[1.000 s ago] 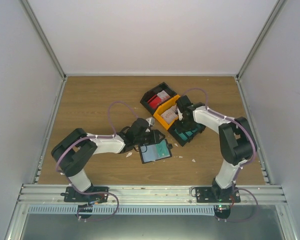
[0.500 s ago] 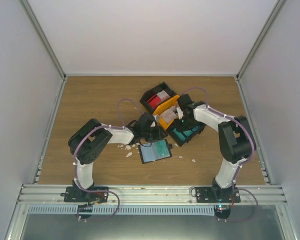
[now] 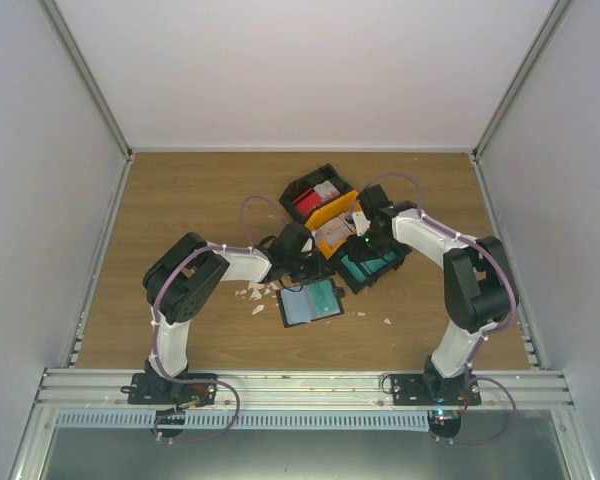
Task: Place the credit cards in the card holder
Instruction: Pick up the credit card from the storage box.
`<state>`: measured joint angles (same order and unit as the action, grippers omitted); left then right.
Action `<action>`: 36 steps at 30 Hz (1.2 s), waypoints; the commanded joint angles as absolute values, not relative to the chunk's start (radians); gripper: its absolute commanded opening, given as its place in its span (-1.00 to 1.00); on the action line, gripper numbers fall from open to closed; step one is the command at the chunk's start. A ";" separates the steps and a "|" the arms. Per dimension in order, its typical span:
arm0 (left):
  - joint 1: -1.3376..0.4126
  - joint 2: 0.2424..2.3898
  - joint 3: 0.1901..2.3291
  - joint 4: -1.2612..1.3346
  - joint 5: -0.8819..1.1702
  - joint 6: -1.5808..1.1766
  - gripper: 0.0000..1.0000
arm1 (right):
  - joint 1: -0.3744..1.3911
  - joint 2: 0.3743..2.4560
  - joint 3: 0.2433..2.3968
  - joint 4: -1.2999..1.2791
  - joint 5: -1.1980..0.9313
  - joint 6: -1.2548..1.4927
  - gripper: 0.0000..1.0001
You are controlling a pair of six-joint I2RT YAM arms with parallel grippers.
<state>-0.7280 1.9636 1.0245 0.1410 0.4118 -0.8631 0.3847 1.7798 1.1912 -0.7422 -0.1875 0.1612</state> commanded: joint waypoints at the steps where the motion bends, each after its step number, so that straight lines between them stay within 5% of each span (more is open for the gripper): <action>1: -0.729 1.993 1.078 0.190 0.430 -0.830 -0.51 | 0.400 1.720 1.176 -0.763 -0.337 0.149 -0.45; 17: -0.729 1.995 1.092 0.167 0.442 -0.806 -0.51 | 0.402 1.696 1.131 -0.755 -0.352 0.141 -0.42; 28: -0.729 1.993 1.095 0.164 0.439 -0.803 -0.50 | 0.434 1.723 1.129 -0.741 -0.251 0.148 -0.01; 36: -0.728 1.993 1.098 0.161 0.443 -0.804 -0.50 | 0.470 1.733 1.136 -0.731 -0.258 0.155 -0.02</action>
<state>-0.7273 1.9881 1.0649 0.1303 0.4305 -0.8188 0.4541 1.7313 1.1385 -0.7403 -0.2642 0.1478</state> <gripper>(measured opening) 0.247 0.501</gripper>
